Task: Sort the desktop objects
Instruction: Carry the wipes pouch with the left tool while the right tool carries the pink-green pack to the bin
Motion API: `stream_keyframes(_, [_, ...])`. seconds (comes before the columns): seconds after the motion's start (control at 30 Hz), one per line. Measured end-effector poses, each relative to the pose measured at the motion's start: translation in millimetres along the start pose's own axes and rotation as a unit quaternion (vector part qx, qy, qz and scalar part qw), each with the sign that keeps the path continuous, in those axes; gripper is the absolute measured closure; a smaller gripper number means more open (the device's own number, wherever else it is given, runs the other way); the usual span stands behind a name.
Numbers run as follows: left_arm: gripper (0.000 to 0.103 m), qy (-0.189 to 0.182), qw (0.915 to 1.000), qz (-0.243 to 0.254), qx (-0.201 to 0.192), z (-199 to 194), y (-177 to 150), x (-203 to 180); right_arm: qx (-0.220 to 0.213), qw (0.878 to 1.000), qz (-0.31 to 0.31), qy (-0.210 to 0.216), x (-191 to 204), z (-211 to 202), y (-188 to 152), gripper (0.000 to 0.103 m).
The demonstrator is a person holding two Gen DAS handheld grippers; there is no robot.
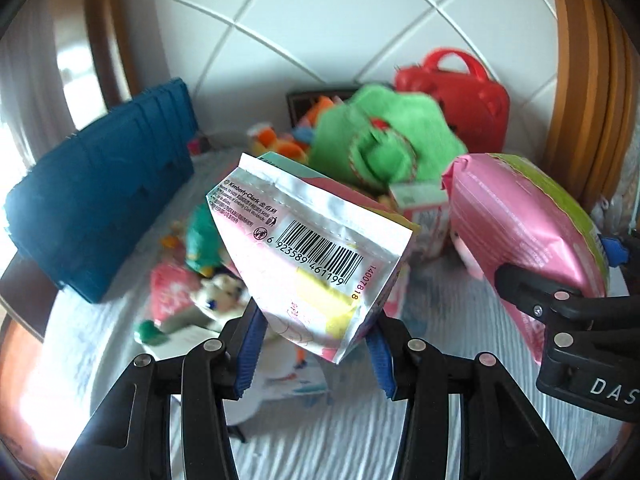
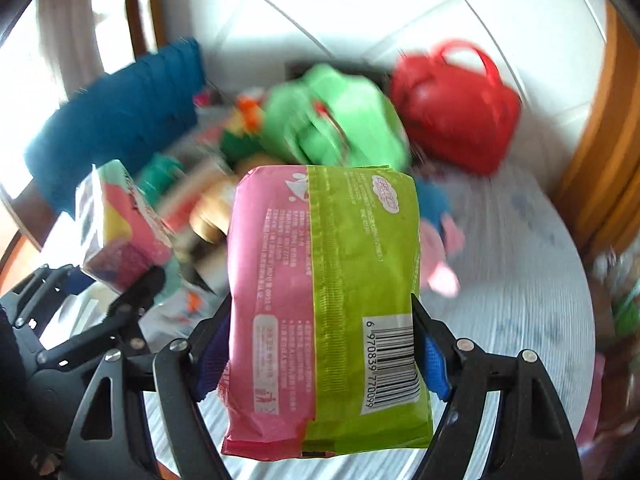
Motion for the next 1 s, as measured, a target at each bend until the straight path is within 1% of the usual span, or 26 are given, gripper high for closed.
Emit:
stream_keyframes(0.07, [0.057, 0.014, 0.9996, -0.010, -0.021, -20, 13, 21, -0.026, 0.999, -0.015, 0.012, 21, -19, 18, 0.025])
stream_keyframes(0.2, [0.057, 0.042, 0.9972, -0.028, -0.055, -55, 26, 71, -0.070, 0.996, -0.040, 0.033, 72, -44, 49, 0.025])
stream_keyframes(0.3, [0.057, 0.064, 0.9947, -0.037, -0.072, -75, 29, 111, -0.096, 0.993, -0.055, 0.044, 114, -62, 67, 0.025])
stream_keyframes(0.43, [0.057, 0.093, 0.9905, -0.044, -0.091, -105, 26, 181, -0.126, 0.988, -0.063, 0.054, 174, -86, 89, 0.025])
stream_keyframes(0.63, [0.057, 0.116, 0.9868, -0.051, -0.101, -146, 16, 283, -0.147, 0.985, -0.065, 0.065, 271, -109, 114, 0.025])
stream_keyframes(0.73, [0.057, 0.122, 0.9855, -0.049, -0.107, -165, 20, 325, -0.153, 0.984, -0.065, 0.069, 317, -117, 128, 0.025])
stream_keyframes(0.87, [0.057, 0.131, 0.9834, -0.059, -0.111, -172, 30, 371, -0.154, 0.983, -0.072, 0.076, 360, -118, 147, 0.025])
stream_keyframes(1.0, [0.057, 0.144, 0.9791, -0.070, -0.125, -169, 45, 409, -0.170, 0.978, -0.090, 0.082, 396, -115, 174, 0.025])
Point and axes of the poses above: each gripper's, at about its wrist camera, not at the fingertips, and z roughly the way its jaws point, x to its left, y to its top, the point moved 8 cm from there along z, roughly the way its jaws point, and after that the axes turned 9 degrees about -y, right-handed, at the moved point
